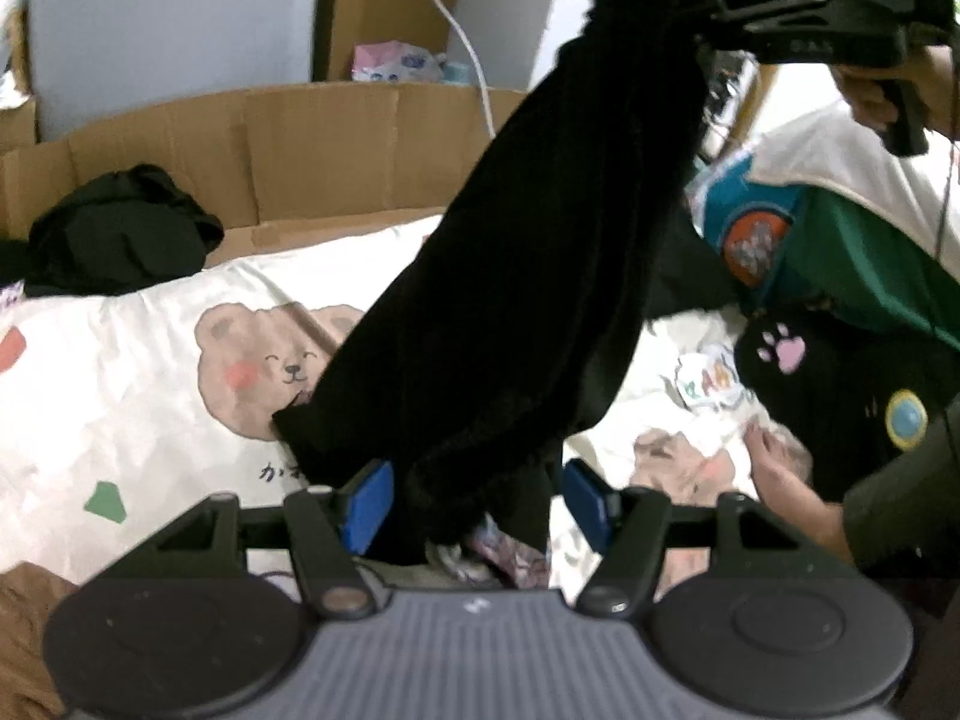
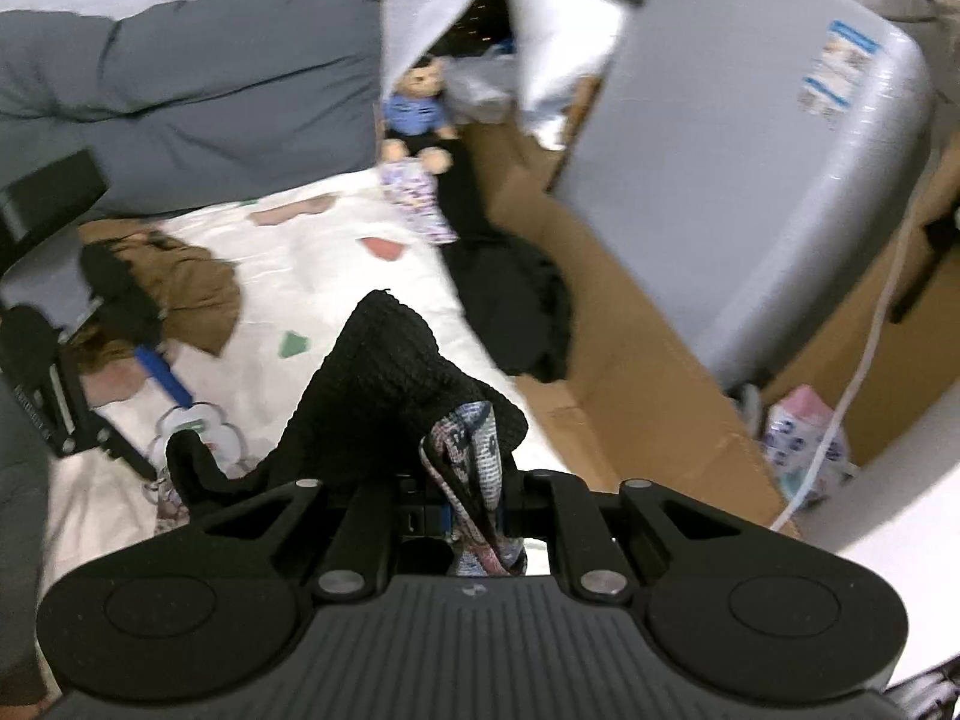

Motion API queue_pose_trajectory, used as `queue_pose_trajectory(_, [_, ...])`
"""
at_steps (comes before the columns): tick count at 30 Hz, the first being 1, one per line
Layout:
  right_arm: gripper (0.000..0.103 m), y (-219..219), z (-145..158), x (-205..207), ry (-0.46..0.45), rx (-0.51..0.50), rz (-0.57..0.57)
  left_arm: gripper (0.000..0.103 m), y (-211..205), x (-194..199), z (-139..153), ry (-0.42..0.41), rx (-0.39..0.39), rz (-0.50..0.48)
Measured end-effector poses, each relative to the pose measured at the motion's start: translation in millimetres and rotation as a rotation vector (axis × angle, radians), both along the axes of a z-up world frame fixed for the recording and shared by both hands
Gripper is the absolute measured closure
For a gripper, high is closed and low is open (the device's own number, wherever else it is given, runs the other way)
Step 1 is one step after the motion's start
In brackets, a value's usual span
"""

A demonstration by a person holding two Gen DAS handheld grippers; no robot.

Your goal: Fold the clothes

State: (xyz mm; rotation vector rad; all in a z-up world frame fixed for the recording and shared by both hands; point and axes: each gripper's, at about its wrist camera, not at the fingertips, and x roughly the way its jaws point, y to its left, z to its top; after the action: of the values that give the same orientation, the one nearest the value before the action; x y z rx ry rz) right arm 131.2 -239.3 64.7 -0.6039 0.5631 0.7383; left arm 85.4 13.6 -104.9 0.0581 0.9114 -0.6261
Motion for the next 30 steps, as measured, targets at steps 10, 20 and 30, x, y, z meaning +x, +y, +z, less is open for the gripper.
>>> queue_pose_trajectory(10, [0.09,-12,-2,9,-0.001,0.016,-0.018,0.027,-17,24,-54,0.062,-0.026,0.107])
queue_pose_trajectory(20, [0.09,-33,-7,-1,0.029,0.042,-0.035,0.029,4,36,-94,0.156,-0.259,0.145])
queue_pose_trajectory(30, [0.09,-53,-20,5,0.071,0.051,-0.087,0.092,-5,34,-110,0.2,-0.31,0.117])
